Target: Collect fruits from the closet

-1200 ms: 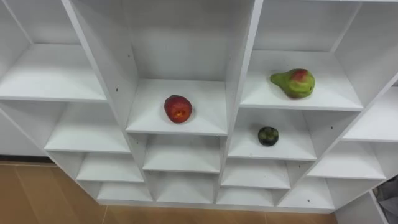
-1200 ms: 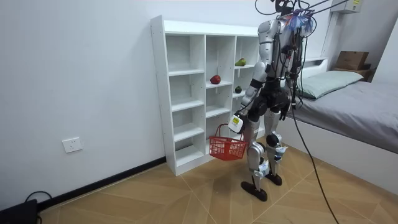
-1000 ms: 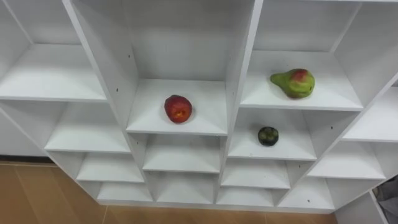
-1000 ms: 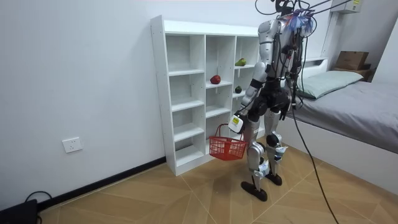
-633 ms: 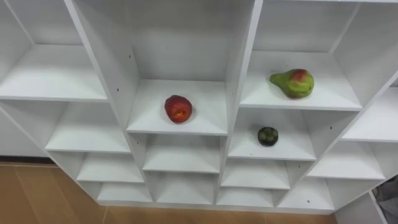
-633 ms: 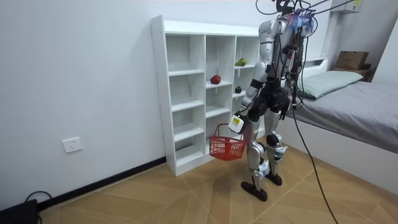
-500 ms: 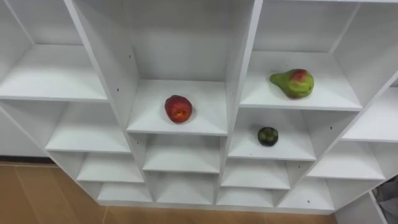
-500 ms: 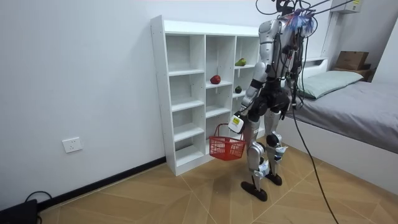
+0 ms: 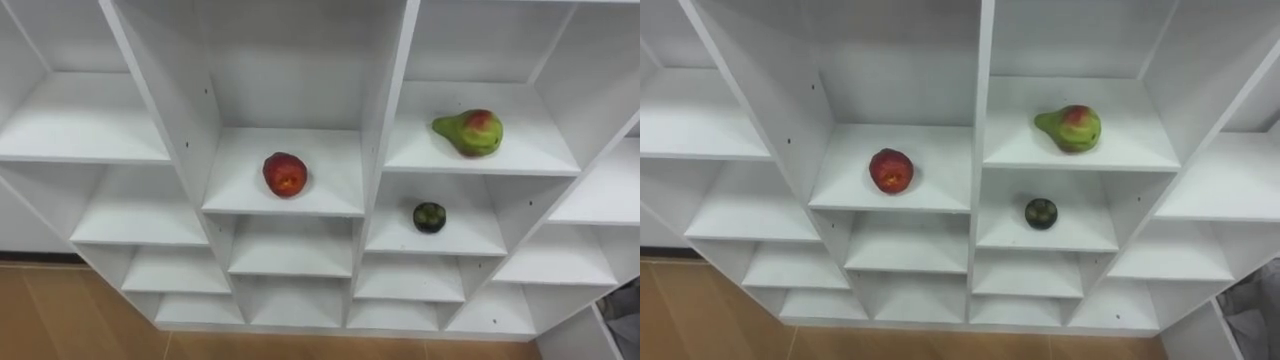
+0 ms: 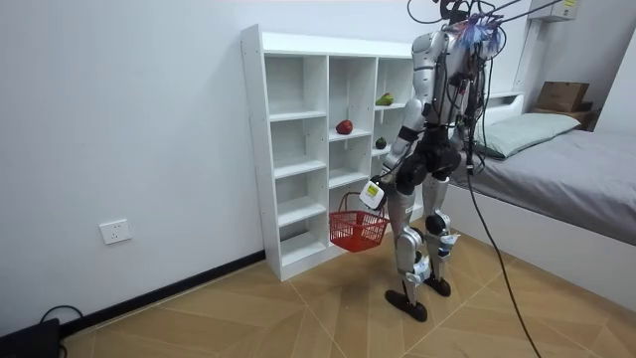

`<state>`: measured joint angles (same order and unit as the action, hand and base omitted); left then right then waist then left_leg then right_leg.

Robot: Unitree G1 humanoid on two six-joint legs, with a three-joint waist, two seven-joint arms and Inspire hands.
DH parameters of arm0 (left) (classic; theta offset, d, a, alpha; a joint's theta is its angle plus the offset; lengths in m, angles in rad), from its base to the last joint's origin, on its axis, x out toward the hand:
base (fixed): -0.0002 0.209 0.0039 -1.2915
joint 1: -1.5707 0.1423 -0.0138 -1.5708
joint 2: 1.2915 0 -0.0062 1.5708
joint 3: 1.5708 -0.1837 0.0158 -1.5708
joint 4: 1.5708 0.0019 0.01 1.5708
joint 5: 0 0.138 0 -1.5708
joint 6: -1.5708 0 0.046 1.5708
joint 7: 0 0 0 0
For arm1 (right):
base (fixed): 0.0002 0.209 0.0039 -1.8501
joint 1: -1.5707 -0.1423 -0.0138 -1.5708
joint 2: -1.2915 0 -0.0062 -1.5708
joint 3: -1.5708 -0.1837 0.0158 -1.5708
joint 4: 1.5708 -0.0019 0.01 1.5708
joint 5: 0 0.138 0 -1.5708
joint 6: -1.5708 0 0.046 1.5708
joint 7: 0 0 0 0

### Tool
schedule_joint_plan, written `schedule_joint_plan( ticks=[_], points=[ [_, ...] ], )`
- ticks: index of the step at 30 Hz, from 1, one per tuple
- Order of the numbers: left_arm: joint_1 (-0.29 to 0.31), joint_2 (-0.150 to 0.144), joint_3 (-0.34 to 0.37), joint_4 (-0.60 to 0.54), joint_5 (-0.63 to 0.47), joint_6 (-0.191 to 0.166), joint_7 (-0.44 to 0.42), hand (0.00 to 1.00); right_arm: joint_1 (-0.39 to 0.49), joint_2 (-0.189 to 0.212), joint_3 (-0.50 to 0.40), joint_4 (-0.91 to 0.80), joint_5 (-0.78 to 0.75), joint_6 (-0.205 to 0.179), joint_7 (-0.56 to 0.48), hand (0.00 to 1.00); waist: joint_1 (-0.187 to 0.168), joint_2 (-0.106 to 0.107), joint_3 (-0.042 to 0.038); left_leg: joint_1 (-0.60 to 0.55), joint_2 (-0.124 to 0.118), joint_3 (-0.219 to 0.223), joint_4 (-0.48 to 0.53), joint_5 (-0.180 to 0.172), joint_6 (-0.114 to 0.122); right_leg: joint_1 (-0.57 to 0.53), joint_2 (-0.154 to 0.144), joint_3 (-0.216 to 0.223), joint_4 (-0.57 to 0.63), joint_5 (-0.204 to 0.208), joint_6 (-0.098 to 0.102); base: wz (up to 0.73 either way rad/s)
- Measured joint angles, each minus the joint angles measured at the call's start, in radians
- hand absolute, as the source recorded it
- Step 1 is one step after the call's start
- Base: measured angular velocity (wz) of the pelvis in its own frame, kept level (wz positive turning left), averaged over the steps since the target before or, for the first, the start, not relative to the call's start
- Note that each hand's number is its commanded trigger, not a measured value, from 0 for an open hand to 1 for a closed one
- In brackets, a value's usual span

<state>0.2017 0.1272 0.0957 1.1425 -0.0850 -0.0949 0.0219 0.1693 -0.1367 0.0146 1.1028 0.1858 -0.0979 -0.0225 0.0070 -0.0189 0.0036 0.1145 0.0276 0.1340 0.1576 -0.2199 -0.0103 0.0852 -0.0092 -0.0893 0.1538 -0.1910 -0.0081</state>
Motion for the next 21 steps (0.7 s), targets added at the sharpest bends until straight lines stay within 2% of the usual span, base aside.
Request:
schedule_joint_plan(
  ticks=[4,8,10,16,19,21],
  points=[
    [-0.005,0.003,-0.021,-0.006,-0.023,-0.017,0.012,1.00,0.012,0.000,0.001,-0.166,-0.085,-0.017,-0.022,0.00,-0.003,0.001,-0.0035,-0.009,-0.001,0.002,0.004,0.000,0.000,-0.015,-0.001,0.002,0.008,0.003,0.000,-0.09],
    [-0.008,0.003,-0.036,-0.044,-0.031,-0.033,0.008,1.00,0.039,0.003,0.006,-0.335,-0.171,-0.047,-0.034,0.00,-0.003,0.002,-0.0031,-0.017,-0.001,0.003,0.009,0.000,0.000,-0.022,-0.002,-0.001,0.014,0.003,0.000,0.00],
    [-0.008,0.003,-0.045,-0.058,-0.032,-0.039,0.010,1.00,0.060,0.008,0.013,-0.397,-0.187,-0.058,-0.040,0.00,-0.003,0.001,-0.0033,-0.018,-0.001,0.003,0.009,0.000,0.000,-0.022,-0.003,-0.003,0.014,0.003,0.000,0.02],
    [-0.013,0.005,-0.068,-0.066,-0.031,-0.058,0.019,1.00,0.123,0.010,0.050,-0.601,-0.190,-0.057,-0.039,0.00,-0.007,0.005,-0.0056,-0.019,-0.002,0.003,0.008,0.000,0.000,-0.022,-0.003,-0.001,0.015,0.003,0.000,0.00],
    [-0.014,0.007,-0.068,-0.067,-0.032,-0.062,0.027,1.00,0.126,0.009,0.050,-0.696,-0.191,-0.056,-0.041,0.00,-0.008,0.005,-0.0063,-0.020,-0.001,0.003,0.008,0.000,0.000,-0.028,-0.002,0.004,0.020,0.003,0.000,-0.03],
    [-0.013,0.007,-0.069,-0.063,-0.032,-0.069,0.030,1.00,0.126,0.008,0.050,-0.761,-0.192,-0.070,-0.048,0.00,-0.010,0.006,-0.0059,-0.020,-0.001,0.004,0.009,0.000,0.000,-0.029,-0.001,0.005,0.021,0.004,0.000,0.00]
  ],
)
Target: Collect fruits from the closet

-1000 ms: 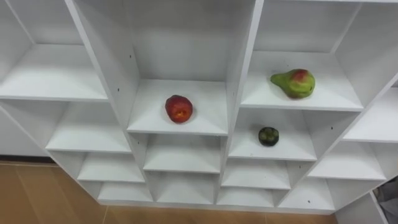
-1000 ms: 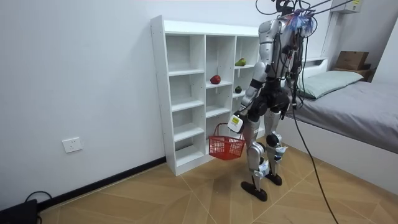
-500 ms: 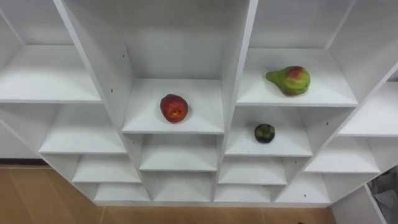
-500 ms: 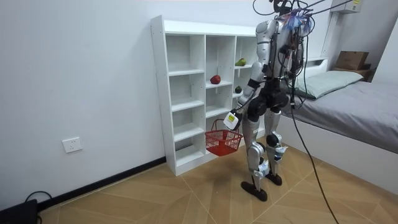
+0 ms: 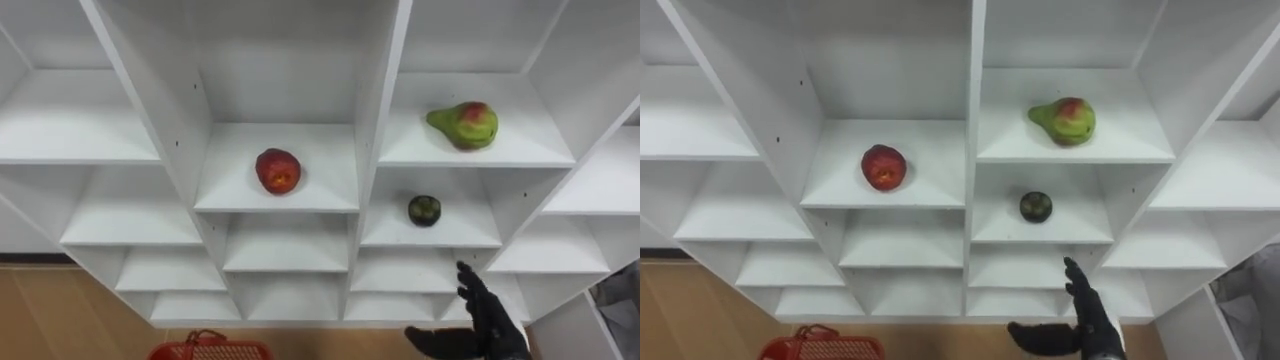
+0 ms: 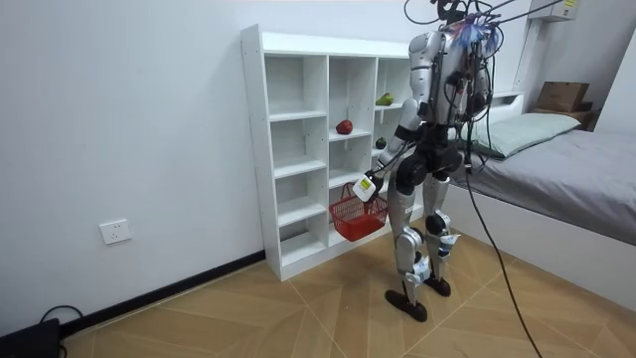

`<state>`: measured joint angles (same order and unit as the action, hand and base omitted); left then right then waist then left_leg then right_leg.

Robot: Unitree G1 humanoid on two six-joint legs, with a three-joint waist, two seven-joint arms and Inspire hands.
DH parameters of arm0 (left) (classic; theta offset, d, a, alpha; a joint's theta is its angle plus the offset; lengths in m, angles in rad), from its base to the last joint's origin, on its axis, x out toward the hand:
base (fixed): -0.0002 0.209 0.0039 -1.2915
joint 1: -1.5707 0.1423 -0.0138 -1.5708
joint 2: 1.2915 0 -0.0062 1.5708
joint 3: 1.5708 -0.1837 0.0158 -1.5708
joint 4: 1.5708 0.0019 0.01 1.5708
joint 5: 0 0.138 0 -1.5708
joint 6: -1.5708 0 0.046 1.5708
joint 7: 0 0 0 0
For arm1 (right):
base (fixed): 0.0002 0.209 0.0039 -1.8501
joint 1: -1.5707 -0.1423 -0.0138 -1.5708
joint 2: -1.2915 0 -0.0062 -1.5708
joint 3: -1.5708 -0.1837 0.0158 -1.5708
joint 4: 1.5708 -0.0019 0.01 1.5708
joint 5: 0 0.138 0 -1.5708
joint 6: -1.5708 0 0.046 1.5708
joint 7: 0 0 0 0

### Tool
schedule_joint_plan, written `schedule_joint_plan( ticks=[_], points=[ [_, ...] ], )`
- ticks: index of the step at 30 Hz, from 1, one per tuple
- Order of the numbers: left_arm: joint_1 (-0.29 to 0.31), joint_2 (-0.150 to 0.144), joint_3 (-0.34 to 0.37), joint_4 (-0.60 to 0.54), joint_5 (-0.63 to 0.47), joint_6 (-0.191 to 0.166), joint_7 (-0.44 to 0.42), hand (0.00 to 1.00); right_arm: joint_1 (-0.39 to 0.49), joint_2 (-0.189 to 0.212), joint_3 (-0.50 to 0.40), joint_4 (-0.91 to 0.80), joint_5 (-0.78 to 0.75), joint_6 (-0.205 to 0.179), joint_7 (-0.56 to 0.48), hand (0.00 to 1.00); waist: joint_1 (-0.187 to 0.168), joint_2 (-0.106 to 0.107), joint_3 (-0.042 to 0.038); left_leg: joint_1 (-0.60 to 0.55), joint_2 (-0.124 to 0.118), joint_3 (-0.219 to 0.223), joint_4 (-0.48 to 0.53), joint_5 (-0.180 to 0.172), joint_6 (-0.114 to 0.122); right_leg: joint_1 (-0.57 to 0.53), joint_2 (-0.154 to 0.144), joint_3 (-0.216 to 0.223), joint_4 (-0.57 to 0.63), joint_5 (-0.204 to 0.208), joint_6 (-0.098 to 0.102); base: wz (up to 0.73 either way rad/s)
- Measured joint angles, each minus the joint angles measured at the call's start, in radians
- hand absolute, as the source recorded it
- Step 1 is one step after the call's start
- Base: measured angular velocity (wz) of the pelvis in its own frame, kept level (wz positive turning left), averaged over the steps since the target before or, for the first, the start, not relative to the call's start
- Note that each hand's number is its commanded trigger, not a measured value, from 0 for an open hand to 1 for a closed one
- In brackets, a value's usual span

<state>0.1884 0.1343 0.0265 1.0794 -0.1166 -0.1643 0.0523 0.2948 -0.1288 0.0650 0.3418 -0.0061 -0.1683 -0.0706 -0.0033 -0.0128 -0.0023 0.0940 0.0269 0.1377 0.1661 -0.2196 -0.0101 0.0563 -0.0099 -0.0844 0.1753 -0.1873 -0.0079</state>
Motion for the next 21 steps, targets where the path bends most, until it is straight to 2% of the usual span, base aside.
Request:
schedule_joint_plan(
  ticks=[1,8,12,17,21],
  points=[
    [0.002,0.000,-0.003,0.002,-0.001,-0.008,0.001,1.00,0.001,0.000,0.000,-0.038,-0.005,-0.017,-0.009,0.00,-0.001,0.001,0.0008,0.000,0.000,0.001,0.000,0.000,0.000,-0.001,0.000,0.001,0.001,0.000,0.000,0.00],
    [0.007,0.004,-0.013,0.002,-0.001,-0.017,-0.004,1.00,0.004,-0.003,0.002,-0.271,-0.041,-0.052,-0.078,0.00,0.001,0.003,0.0028,-0.011,0.000,0.001,-0.001,0.000,0.001,-0.006,0.001,0.001,-0.005,0.003,0.001,0.00],
    [0.019,-0.003,-0.020,0.002,-0.001,-0.017,-0.004,1.00,0.021,-0.004,0.001,-0.298,-0.085,-0.051,-0.110,0.00,0.009,0.007,0.0040,-0.016,0.000,0.000,-0.002,0.000,0.001,-0.009,0.001,0.002,-0.003,0.003,0.001,-0.03],
    [0.022,-0.006,-0.020,0.010,-0.007,-0.034,-0.006,1.00,0.021,-0.005,-0.007,-0.323,-0.172,-0.048,-0.163,0.00,0.009,0.015,-0.0007,-0.046,0.000,0.000,-0.001,0.003,0.005,-0.049,0.001,0.006,0.016,0.004,0.001,-0.03],
    [0.023,-0.004,-0.020,0.044,-0.008,-0.039,-0.020,1.00,0.021,-0.008,-0.011,-0.328,-0.197,-0.048,-0.218,0.00,0.011,0.015,-0.0006,-0.048,0.000,0.000,-0.001,0.004,0.005,-0.053,0.002,0.008,0.018,0.004,0.001,0.00]
  ],
)
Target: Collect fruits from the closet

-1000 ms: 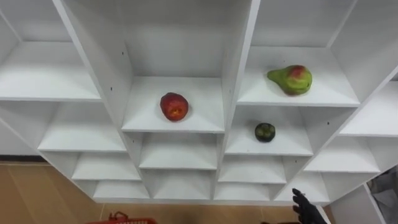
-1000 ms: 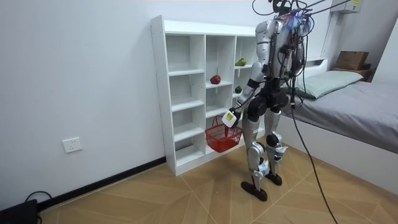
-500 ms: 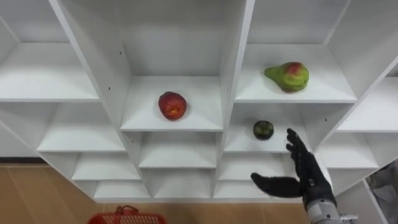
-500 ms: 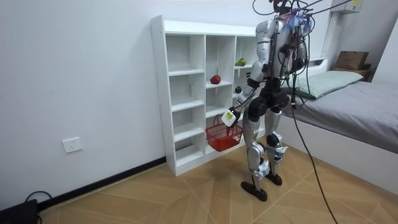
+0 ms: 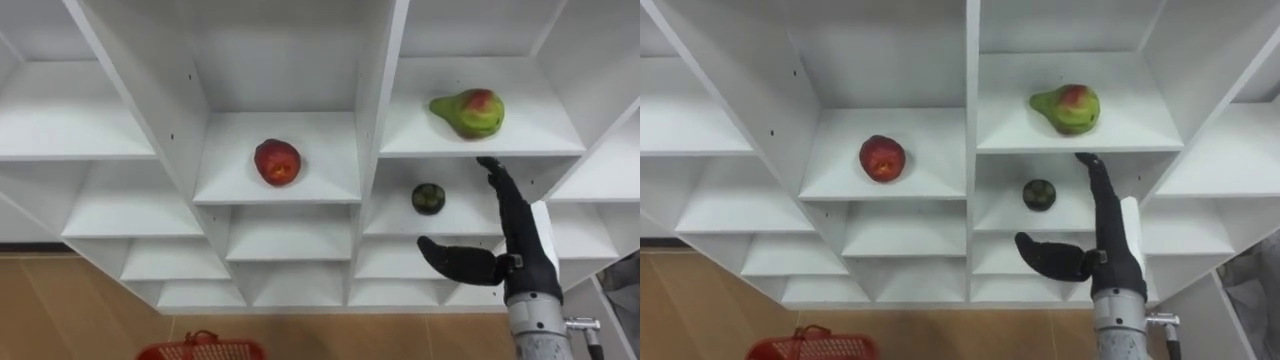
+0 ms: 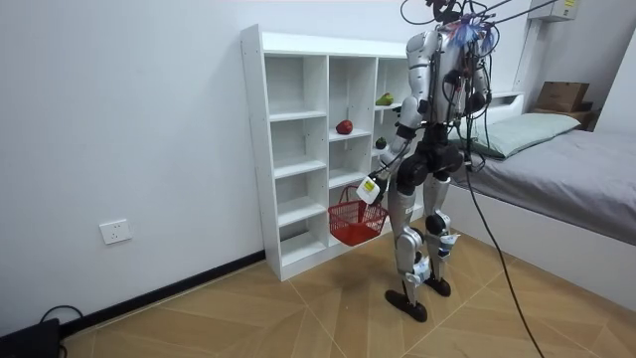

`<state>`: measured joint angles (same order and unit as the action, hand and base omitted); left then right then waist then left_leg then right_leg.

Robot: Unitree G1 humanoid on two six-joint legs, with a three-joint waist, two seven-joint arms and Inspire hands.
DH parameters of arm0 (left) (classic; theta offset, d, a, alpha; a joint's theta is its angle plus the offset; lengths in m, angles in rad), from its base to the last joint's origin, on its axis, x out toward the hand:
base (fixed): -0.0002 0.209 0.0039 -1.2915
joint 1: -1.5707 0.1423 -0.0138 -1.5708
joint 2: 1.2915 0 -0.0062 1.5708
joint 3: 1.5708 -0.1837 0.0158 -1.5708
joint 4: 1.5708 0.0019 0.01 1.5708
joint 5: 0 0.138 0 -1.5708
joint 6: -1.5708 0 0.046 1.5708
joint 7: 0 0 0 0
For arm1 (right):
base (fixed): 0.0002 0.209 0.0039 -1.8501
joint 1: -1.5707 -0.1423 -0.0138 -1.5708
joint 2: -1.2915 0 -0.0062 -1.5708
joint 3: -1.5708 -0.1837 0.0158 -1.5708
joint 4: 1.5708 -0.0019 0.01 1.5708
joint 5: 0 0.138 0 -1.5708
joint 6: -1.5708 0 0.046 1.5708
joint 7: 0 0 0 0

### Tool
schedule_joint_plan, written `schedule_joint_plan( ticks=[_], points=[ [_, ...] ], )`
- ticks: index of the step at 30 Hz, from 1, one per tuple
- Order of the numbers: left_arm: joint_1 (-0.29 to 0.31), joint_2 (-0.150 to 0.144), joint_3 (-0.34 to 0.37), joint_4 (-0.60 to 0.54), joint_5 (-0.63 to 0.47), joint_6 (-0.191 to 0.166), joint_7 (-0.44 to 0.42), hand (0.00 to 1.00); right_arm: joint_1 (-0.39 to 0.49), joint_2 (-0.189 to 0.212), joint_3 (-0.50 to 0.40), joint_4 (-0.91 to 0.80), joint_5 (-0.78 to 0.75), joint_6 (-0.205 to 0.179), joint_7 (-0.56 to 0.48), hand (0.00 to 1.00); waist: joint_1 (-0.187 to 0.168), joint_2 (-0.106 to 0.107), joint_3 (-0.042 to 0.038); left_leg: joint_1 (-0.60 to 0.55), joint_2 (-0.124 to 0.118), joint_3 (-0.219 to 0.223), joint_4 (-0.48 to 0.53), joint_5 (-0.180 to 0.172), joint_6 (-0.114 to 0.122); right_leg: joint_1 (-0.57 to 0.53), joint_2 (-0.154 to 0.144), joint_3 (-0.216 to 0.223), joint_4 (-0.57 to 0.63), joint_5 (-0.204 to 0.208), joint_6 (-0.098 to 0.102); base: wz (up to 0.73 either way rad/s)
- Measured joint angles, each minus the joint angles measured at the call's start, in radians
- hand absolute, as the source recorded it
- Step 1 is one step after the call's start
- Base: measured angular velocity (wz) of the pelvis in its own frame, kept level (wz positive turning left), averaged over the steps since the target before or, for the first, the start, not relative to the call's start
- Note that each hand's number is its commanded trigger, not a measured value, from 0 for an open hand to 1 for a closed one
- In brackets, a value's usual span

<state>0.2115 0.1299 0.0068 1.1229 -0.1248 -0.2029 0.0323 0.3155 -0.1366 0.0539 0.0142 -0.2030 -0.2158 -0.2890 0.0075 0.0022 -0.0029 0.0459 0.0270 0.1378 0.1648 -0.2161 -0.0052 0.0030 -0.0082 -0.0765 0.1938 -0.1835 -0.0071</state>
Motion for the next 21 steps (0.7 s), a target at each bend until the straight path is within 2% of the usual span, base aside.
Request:
schedule_joint_plan(
  ticks=[5,21],
  points=[
    [0.004,0.002,-0.001,0.010,-0.001,0.000,-0.023,1.00,0.000,-0.019,0.000,-0.034,0.002,0.022,-0.037,0.00,0.001,-0.003,0.0025,-0.001,0.000,0.000,0.000,0.000,0.000,-0.005,0.000,0.001,0.006,0.000,0.000,0.00],
    [-0.023,0.010,-0.013,0.042,-0.001,0.000,-0.045,1.00,0.000,-0.056,0.001,-0.059,0.004,0.043,-0.097,0.00,0.024,-0.010,0.0085,-0.001,0.000,0.004,0.000,0.000,0.001,-0.013,0.003,0.019,0.012,0.000,0.000,-0.03]
  ],
)
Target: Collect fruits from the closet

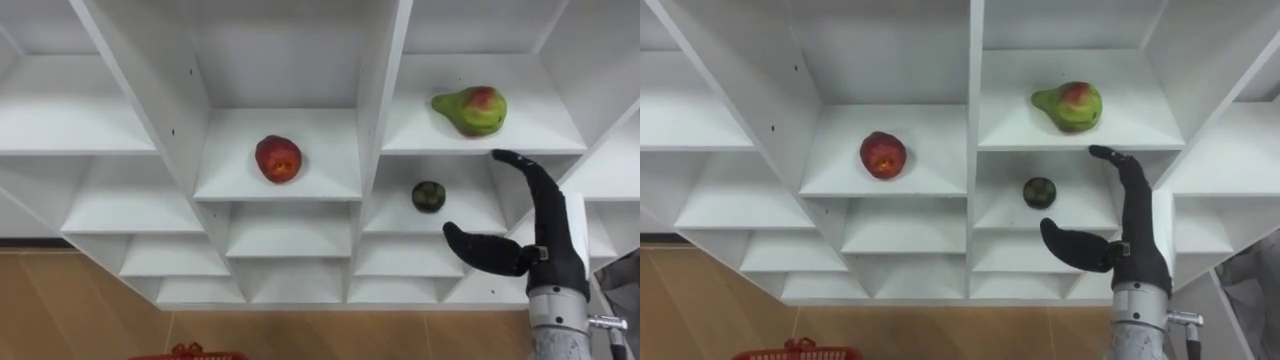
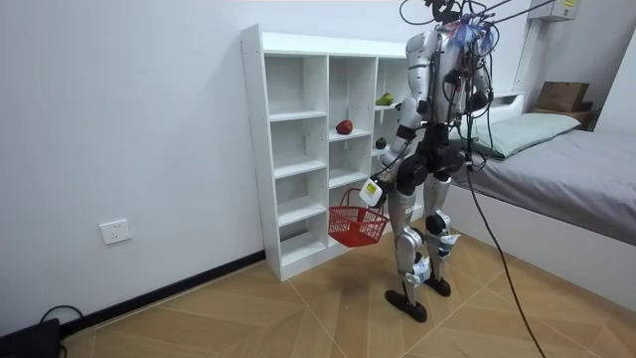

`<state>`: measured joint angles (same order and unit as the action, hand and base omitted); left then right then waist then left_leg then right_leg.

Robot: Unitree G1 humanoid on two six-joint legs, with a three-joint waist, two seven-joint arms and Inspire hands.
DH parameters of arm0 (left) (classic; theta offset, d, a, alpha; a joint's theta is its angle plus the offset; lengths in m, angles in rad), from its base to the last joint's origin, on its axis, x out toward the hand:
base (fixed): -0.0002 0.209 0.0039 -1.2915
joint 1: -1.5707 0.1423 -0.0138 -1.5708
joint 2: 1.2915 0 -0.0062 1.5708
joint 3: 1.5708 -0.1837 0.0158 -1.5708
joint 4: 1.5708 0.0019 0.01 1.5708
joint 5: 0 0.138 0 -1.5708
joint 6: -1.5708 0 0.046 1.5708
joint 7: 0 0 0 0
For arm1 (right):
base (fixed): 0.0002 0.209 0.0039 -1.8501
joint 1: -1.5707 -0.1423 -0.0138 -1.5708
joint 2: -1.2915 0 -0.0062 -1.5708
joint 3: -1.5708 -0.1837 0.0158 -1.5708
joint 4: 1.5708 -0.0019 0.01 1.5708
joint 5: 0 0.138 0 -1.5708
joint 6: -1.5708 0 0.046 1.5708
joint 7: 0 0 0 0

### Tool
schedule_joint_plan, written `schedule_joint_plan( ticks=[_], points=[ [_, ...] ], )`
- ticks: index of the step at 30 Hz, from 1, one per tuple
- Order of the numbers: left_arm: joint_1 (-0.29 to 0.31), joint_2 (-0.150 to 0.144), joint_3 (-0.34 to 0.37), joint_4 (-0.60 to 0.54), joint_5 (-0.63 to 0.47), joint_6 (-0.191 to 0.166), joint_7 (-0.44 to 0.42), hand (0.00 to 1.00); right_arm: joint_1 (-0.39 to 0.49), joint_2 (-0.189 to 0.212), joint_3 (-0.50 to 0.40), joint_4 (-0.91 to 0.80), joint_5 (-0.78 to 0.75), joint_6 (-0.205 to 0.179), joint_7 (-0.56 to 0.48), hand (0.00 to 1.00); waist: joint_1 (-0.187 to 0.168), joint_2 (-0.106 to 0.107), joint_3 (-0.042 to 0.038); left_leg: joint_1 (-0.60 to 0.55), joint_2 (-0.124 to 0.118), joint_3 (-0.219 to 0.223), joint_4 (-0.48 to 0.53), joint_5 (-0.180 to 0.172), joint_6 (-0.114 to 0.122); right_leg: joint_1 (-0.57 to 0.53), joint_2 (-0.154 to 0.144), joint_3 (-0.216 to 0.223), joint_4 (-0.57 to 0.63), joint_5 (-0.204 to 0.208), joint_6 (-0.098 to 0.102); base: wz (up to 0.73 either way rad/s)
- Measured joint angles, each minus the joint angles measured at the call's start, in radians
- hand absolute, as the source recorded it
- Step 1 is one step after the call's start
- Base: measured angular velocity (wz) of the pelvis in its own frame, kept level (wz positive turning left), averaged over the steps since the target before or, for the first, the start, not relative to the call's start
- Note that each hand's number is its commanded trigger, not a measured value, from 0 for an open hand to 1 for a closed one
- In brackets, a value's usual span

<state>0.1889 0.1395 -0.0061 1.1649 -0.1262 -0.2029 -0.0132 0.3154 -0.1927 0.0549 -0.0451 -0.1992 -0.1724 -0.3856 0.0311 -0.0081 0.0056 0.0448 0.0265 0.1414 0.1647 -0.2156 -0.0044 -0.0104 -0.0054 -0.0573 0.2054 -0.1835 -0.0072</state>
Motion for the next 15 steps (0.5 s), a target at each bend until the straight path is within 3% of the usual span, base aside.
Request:
schedule_joint_plan(
  ticks=[15],
  points=[
    [-0.002,0.011,-0.007,0.003,-0.002,0.000,-0.007,1.00,0.000,-0.001,0.001,-0.021,-0.001,0.000,-0.021,0.00,-0.002,-0.001,-0.0011,-0.017,0.000,0.001,0.002,0.000,0.000,-0.024,0.001,0.005,0.007,0.000,-0.001,0.00]
  ],
)
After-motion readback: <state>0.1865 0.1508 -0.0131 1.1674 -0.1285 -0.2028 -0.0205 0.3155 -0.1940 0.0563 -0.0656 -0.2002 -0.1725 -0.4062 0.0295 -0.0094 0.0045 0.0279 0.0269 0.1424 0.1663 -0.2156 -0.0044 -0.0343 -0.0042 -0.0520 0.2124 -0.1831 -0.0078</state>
